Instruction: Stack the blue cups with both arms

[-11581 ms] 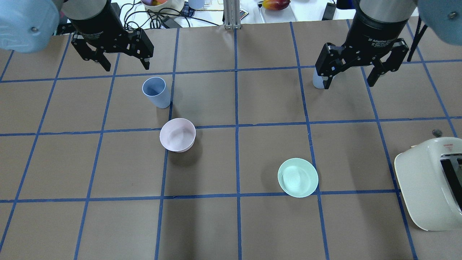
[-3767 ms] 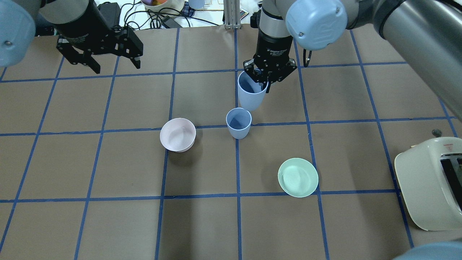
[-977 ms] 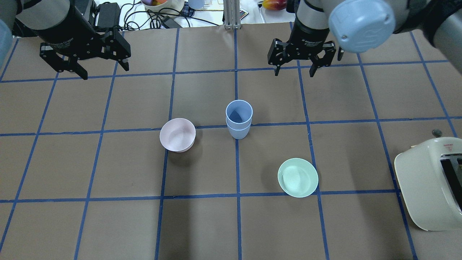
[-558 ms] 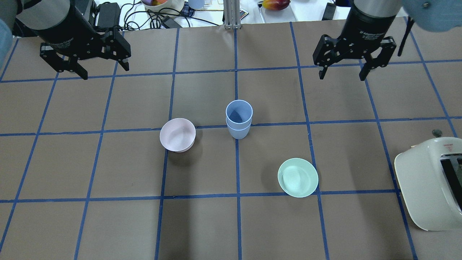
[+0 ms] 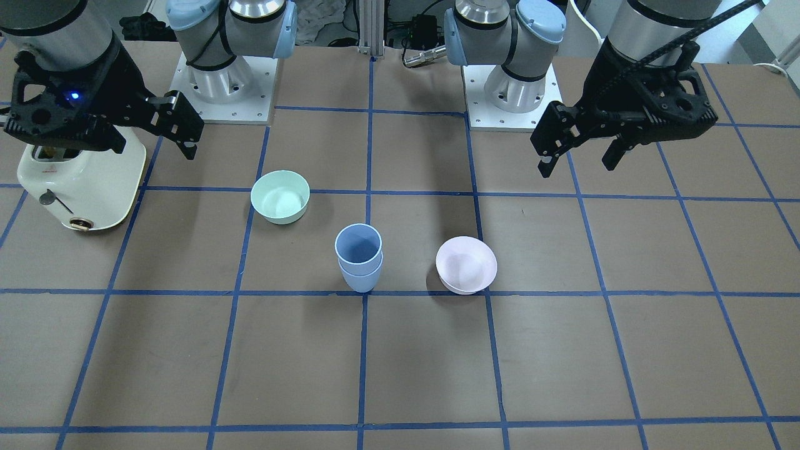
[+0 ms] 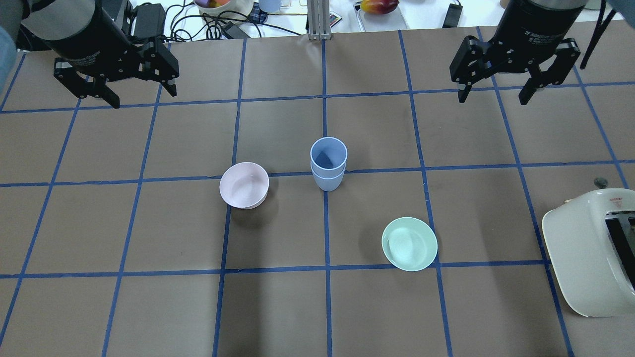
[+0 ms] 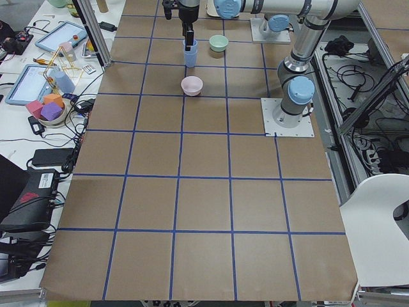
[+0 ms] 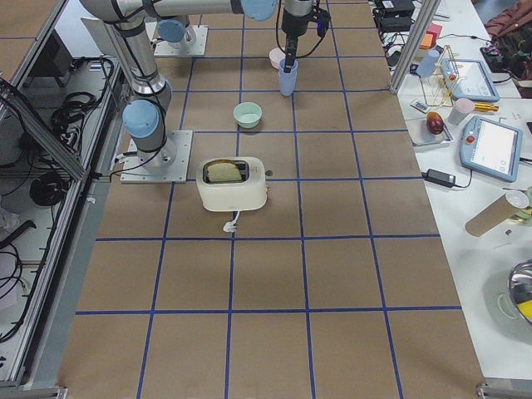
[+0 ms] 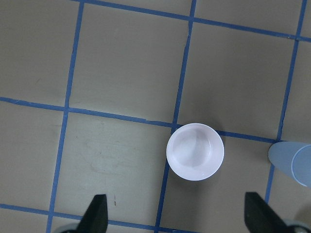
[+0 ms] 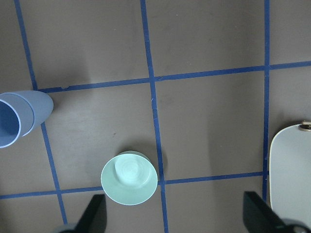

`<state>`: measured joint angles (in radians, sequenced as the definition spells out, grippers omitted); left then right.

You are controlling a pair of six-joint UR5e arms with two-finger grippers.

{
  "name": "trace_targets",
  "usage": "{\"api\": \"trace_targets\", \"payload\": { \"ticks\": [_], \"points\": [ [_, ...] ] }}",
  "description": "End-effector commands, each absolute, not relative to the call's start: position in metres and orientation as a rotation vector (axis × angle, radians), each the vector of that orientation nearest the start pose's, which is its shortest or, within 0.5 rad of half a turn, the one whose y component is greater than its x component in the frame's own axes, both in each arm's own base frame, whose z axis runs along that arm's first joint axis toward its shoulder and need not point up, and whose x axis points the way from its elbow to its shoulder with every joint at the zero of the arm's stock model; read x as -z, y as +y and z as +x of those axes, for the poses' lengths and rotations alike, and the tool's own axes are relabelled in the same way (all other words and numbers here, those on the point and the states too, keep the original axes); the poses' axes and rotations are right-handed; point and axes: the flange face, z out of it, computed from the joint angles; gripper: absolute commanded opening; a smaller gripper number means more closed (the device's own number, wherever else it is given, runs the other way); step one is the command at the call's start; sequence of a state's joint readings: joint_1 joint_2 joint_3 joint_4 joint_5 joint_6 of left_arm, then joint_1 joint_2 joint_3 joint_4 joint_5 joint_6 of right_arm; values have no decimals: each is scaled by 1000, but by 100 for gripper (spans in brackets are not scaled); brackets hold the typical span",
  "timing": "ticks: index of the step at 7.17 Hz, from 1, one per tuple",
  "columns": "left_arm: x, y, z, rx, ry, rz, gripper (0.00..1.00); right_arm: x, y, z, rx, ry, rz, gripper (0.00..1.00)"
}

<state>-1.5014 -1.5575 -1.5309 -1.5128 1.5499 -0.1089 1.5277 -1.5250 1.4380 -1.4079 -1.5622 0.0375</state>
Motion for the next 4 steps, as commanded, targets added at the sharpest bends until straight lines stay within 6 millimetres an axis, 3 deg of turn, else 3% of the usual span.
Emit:
{"api": "trace_targets", "payload": {
  "ticks": [1, 4],
  "points": [
    [-520, -505, -99, 172, 3146, -284, 100, -512, -498, 146, -113, 3137, 32, 100],
    [-520, -504, -99, 162, 3148, -284, 100, -509, -502, 147, -73, 3124, 32, 100]
  ]
}}
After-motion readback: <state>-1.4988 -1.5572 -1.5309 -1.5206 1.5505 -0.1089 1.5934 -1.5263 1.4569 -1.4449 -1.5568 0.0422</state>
